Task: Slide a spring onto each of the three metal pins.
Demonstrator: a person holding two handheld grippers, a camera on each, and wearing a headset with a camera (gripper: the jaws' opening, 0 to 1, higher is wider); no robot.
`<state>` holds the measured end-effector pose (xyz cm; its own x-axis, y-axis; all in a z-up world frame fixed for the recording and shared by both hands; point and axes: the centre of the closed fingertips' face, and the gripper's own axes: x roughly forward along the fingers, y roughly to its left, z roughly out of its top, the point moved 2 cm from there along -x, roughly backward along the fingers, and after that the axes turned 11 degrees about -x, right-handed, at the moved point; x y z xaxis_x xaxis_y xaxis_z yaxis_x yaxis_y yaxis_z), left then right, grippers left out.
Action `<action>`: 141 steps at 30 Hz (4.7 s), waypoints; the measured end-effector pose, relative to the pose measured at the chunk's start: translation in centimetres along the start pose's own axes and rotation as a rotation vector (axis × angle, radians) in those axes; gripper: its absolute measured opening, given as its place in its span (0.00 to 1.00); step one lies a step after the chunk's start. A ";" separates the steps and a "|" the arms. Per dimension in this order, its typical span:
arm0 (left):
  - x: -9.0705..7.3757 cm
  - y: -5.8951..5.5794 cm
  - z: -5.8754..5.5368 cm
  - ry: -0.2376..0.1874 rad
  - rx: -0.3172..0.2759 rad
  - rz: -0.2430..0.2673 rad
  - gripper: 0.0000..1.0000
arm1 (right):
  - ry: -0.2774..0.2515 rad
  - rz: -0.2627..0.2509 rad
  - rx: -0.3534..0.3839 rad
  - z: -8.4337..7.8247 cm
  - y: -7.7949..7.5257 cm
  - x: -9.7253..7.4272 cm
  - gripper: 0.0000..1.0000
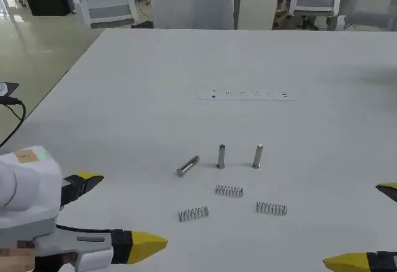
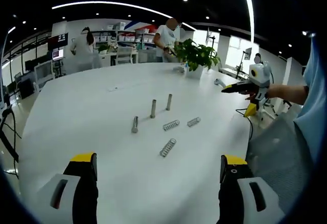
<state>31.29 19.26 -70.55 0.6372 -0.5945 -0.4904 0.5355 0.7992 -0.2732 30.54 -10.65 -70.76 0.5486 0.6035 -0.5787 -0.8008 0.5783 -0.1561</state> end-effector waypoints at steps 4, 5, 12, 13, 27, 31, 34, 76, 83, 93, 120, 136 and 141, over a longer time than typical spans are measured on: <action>0.0 0.0 -0.3 0.021 0.019 -0.001 0.98 | 0.000 -0.002 0.001 0.0 0.0 -0.1 1.00; 0.0 0.0 -0.3 0.017 0.014 -0.001 0.98 | 0.000 -0.003 0.002 -0.1 -0.1 -0.1 1.00; 0.1 -0.2 0.0 0.009 0.006 -0.006 0.98 | 0.005 -0.003 0.005 -0.3 0.0 -0.2 1.00; 0.2 -0.2 0.1 0.009 0.007 -0.006 0.98 | 0.004 -0.003 0.006 -0.3 0.0 -0.2 1.00; 0.5 -0.6 0.2 0.013 0.014 -0.014 0.98 | 0.008 0.003 0.003 -0.5 0.0 -0.2 1.00; 0.6 -0.7 0.2 0.015 0.015 -0.017 0.98 | 0.010 0.004 0.002 -0.5 0.0 -0.2 1.00; 0.6 -0.8 0.2 0.016 0.015 -0.018 0.98 | 0.006 0.003 0.003 -0.5 0.0 -0.2 1.00; 0.9 0.0 0.8 0.030 0.033 -0.013 0.98 | 0.006 0.017 0.009 -0.7 0.0 0.3 1.00; 1.1 0.3 1.0 0.028 0.009 -0.013 0.98 | 0.006 0.018 0.007 -0.6 -0.2 0.4 1.00; 1.6 0.6 1.0 0.051 0.020 -0.019 0.98 | 0.010 0.031 0.009 -0.9 -0.2 0.7 1.00; 5.4 1.8 2.4 0.126 0.083 -0.076 0.96 | 0.023 0.067 0.020 -1.4 -0.2 2.0 0.99; 7.7 2.5 2.8 0.173 0.084 -0.080 0.86 | 0.032 0.086 0.028 -1.9 -0.1 2.7 0.99; 8.4 2.7 2.9 0.175 0.074 -0.083 0.83 | 0.030 0.089 0.026 -1.9 -0.2 2.9 0.99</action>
<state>39.72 16.22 -72.99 0.4865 -0.6286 -0.6068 0.6258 0.7354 -0.2600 31.84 -10.05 -73.88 0.4676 0.6364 -0.6134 -0.8394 0.5372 -0.0826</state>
